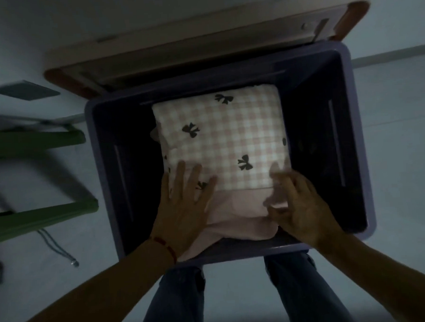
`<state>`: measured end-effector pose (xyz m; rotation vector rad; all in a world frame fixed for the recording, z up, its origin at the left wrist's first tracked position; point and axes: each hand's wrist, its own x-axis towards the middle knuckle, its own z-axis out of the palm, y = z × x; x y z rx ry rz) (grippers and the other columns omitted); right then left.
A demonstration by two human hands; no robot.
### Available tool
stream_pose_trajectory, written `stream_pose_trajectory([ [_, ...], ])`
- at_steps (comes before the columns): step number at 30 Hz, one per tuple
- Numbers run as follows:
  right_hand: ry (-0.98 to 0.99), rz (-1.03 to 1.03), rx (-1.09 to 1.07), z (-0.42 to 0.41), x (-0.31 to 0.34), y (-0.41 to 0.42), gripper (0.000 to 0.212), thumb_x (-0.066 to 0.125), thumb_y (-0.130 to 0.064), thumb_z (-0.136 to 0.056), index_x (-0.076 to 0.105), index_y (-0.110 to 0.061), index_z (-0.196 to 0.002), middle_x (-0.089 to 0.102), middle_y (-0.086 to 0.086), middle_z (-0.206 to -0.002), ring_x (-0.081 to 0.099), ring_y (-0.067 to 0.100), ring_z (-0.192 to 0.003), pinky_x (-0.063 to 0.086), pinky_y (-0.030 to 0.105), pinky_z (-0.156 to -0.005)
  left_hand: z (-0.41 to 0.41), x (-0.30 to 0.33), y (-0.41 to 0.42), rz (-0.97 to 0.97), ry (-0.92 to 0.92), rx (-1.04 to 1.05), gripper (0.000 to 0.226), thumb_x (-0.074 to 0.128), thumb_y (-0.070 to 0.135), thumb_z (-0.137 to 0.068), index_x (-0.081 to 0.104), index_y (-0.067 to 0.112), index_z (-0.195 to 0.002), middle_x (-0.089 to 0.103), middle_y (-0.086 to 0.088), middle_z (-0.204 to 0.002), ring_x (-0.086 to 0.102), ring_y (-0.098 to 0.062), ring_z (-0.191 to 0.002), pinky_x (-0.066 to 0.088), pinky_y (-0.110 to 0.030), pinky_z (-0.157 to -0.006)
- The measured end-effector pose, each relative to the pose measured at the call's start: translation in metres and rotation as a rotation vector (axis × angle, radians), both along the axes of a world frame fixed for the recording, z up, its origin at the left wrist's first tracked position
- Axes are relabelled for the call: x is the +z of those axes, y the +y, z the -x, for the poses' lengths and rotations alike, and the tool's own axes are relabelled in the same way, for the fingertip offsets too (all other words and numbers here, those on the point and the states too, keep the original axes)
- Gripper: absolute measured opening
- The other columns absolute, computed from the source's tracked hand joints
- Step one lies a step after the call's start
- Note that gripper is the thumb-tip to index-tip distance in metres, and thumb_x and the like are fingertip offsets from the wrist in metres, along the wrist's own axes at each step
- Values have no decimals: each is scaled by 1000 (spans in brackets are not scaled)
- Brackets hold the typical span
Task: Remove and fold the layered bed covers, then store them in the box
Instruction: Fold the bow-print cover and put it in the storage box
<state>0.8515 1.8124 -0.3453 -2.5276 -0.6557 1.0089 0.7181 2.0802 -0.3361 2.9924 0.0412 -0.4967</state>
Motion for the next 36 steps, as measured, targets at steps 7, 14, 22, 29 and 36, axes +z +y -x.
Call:
stream_pose_trajectory([
  [7, 318, 228, -3, -6, -11, -3, 27, 66, -21, -91, 43, -18, -105, 49, 3, -117, 51, 20, -105, 40, 29, -84, 14, -20, 11, -147, 349, -37, 109, 65, 34, -91, -23, 30, -156, -10, -20, -165, 10, -54, -145, 27, -72, -108],
  [14, 332, 226, 42, -24, 11, -7, 20, 64, -22, -92, 55, -38, -101, 54, -7, -135, 53, 10, -114, 50, 35, -98, -2, 11, -40, -63, 581, 203, 100, 55, 25, -98, -27, 22, -153, -21, -25, -162, -9, -55, -147, 13, -77, -110],
  [22, 290, -36, -289, -63, 91, 26, 25, 61, -22, -99, 60, -19, -124, 64, 1, -123, 61, 9, -94, 49, 21, -75, -56, 99, 14, 409, 216, 509, 70, 53, 35, -91, 30, 21, -156, 22, -15, -161, 22, -34, -146, 26, -49, -120],
  [29, -235, -265, -472, -193, 141, 71, 39, 59, -30, -90, 62, -6, -120, 60, 13, -117, 61, 30, -101, 49, 35, -83, -146, 151, 115, 194, -434, 887, 68, 75, 18, -68, 46, 9, -129, 38, -22, -131, 45, -39, -118, 45, -48, -102],
  [36, -36, -162, -617, -253, 128, 100, 64, 71, -35, -89, 48, -1, -138, 59, 20, -131, 60, 36, -114, 49, 36, -86, -187, 144, 191, 703, -177, 1575, 114, 81, 23, -66, 12, -1, -155, 51, -14, -143, 59, -28, -118, 59, -28, -86],
])
